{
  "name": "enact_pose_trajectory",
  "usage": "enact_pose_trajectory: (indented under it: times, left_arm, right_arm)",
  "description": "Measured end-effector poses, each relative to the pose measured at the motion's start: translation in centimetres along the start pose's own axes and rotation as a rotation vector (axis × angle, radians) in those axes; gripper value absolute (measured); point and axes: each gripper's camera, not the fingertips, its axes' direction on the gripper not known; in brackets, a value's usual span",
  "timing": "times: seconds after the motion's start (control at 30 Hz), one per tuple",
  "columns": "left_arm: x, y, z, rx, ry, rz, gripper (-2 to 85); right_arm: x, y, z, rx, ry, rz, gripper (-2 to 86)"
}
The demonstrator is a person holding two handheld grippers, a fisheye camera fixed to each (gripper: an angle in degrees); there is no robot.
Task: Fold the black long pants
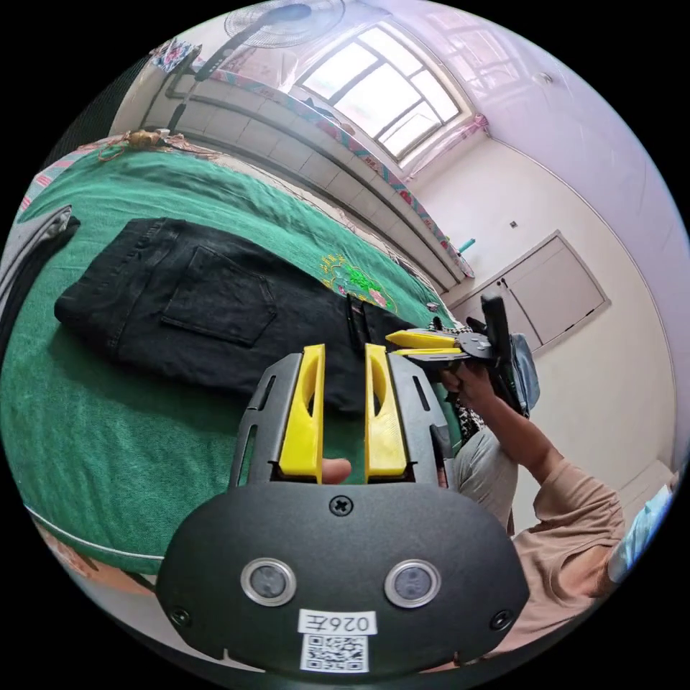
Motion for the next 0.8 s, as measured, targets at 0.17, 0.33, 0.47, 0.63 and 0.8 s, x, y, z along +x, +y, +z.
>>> enact_pose_trajectory:
  times: [0.17,0.33,0.47,0.63,0.8]
  left_arm:
    - [1.3,-1.3,2.0,-0.052,-0.138,0.139,14.0]
    - [0.5,-3.0,6.5,-0.112,-0.221,0.193,14.6]
    - [0.4,-5.2,8.5,-0.157,-0.074,0.209,11.9]
    - [2.8,-5.0,7.4,-0.105,-0.095,0.260,10.9]
    - [5.8,-2.6,6.0,-0.041,-0.290,0.315,11.5]
  right_arm:
    - [-2.5,-1.0,5.3,-0.079,0.220,-0.093,7.2]
    - [-5.2,-0.3,5.8,-0.081,0.288,-0.276,2.1]
    - [-3.1,1.8,1.0,0.038,0.266,-0.142,-0.6]
    - [0.9,9.3,-10.2,0.313,0.456,0.071,-0.8]
    - [6.7,25.4,-22.4,0.634,0.492,0.528,-0.8]
